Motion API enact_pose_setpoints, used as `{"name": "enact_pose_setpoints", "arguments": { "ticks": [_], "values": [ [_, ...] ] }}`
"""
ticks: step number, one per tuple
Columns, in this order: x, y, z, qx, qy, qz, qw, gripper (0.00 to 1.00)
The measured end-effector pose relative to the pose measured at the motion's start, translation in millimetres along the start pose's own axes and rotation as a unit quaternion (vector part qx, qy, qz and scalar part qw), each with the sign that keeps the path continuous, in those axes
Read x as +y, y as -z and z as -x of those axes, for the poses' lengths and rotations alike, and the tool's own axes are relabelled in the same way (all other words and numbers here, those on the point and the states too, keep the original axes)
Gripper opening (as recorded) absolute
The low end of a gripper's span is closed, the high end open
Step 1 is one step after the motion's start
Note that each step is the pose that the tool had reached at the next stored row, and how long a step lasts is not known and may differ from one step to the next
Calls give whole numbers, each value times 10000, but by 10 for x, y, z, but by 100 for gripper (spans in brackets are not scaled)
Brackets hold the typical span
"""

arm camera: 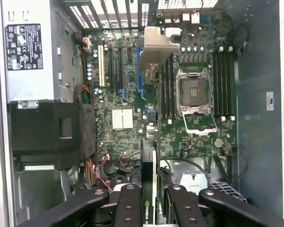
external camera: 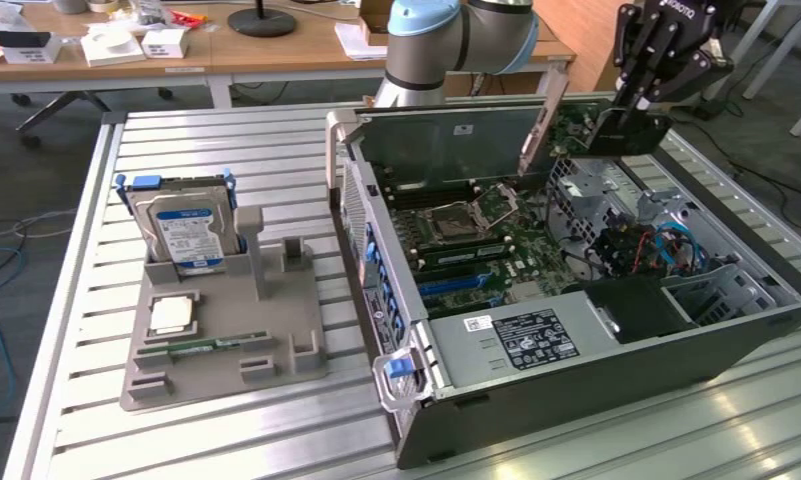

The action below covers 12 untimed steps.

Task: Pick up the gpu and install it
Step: 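Insert the gpu into the slot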

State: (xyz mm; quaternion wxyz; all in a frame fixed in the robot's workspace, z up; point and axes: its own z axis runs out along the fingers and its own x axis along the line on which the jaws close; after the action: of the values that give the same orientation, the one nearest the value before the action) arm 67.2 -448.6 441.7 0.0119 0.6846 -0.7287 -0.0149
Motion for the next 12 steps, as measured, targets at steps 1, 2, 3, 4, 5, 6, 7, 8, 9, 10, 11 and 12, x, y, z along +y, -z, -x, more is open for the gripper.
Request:
{"name": "enact_pose_setpoints", "arguments": {
  "ticks": [1, 2, 3, 4, 5, 6, 7, 8, 9, 10, 11, 12],
  "values": [
    [2, -2, 0, -22, 13, -18, 10000, 25],
    [3, -3, 0, -43, 25, -36, 10000, 25],
    [6, -4, 0, -60, 36, -53, 10000, 25],
    [10, -6, 0, -76, 46, -71, 9999, 25],
    [14, -9, 0, -95, 56, -92, 9999, 25],
    [18, -11, -1, -113, 64, -115, 9998, 25],
    [23, -13, -1, -131, 73, -139, 9998, 25],
    [28, -14, -1, -145, 80, -160, 9997, 25],
    [36, -15, -2, -158, 86, -179, 9997, 25],
    [45, -17, -2, -168, 91, -196, 9996, 25],
    [55, -19, -3, -174, 96, -212, 9996, 25],
    [65, -19, -4, -174, 100, -221, 9996, 25]
  ]
}}
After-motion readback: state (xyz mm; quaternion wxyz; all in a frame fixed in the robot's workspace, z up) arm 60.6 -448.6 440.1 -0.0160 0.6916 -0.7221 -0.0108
